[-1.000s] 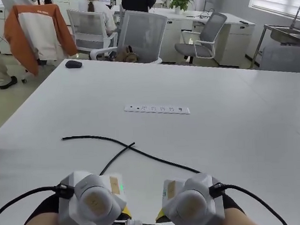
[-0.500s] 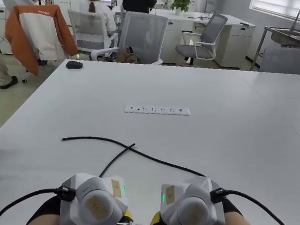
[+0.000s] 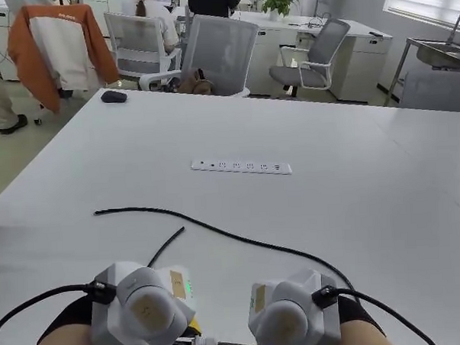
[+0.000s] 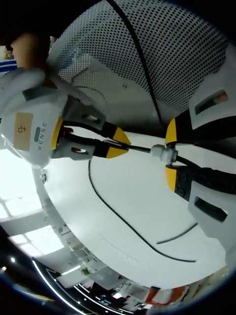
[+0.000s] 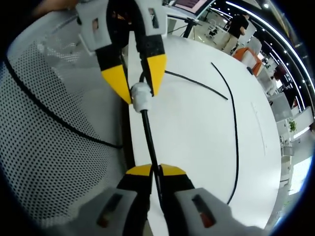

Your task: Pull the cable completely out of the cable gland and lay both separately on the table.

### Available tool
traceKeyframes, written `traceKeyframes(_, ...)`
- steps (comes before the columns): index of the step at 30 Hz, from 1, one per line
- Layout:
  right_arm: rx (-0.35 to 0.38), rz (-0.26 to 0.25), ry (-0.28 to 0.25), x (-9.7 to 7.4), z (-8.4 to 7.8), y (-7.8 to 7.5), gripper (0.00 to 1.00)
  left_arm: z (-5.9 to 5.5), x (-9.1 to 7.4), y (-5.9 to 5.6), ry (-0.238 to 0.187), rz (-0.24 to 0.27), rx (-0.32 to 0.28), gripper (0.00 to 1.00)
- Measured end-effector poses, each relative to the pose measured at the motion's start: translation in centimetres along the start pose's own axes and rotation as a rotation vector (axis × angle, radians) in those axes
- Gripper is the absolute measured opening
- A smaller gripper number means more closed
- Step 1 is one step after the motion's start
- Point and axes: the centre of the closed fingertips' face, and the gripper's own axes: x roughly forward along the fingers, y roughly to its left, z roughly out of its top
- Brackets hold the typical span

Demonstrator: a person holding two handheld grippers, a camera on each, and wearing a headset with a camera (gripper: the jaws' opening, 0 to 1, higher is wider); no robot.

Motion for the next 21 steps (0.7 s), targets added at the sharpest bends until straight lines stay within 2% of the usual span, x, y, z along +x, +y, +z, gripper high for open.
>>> traceKeyframes(2,0.017,0.007,0.009,0.0,-0.2,0.1,0.03,0.0,0.0,0.0,-0.001,0.001,0.000,0.17)
traceKeyframes(4,0.002,0.049,0.022,0.3,-0.4,1.1,0.04,0.0,0.0,0.0,0.000,0.000,0.001,0.17)
traceKeyframes(5,-0.021,0.064,0.060,0.4,-1.0,1.5,0.05,-0.1,0.0,-0.1,0.003,0.001,0.003,0.17)
traceKeyframes(6,-0.033,0.071,0.074,0.5,-1.2,1.7,0.10,-0.1,0.0,-0.1,0.005,-0.002,0.003,0.17)
traceKeyframes(8,-0.016,0.088,0.056,0.7,-1.0,2.1,0.19,-0.2,0.1,-0.2,0.008,-0.010,0.002,0.17)
traceKeyframes(10,-0.008,0.086,0.001,0.3,0.1,1.9,0.19,-0.2,0.1,-0.3,0.010,-0.011,0.007,0.17)
traceKeyframes(11,0.001,0.082,-0.051,0.2,1.0,1.7,0.17,-0.2,0.1,-0.3,0.009,-0.012,0.008,0.17)
traceKeyframes(15,0.023,0.073,-0.176,-0.7,3.4,1.3,0.16,-0.1,0.1,-0.2,0.007,-0.009,0.008,0.17)
traceKeyframes(18,0.011,0.081,-0.207,-1.2,4.2,1.6,0.16,0.0,0.0,-0.2,0.001,-0.008,0.008,0.17)
traceKeyframes(21,-0.033,0.088,-0.226,-1.3,4.8,2.2,0.12,0.0,0.1,-0.2,0.001,-0.009,0.014,0.17)
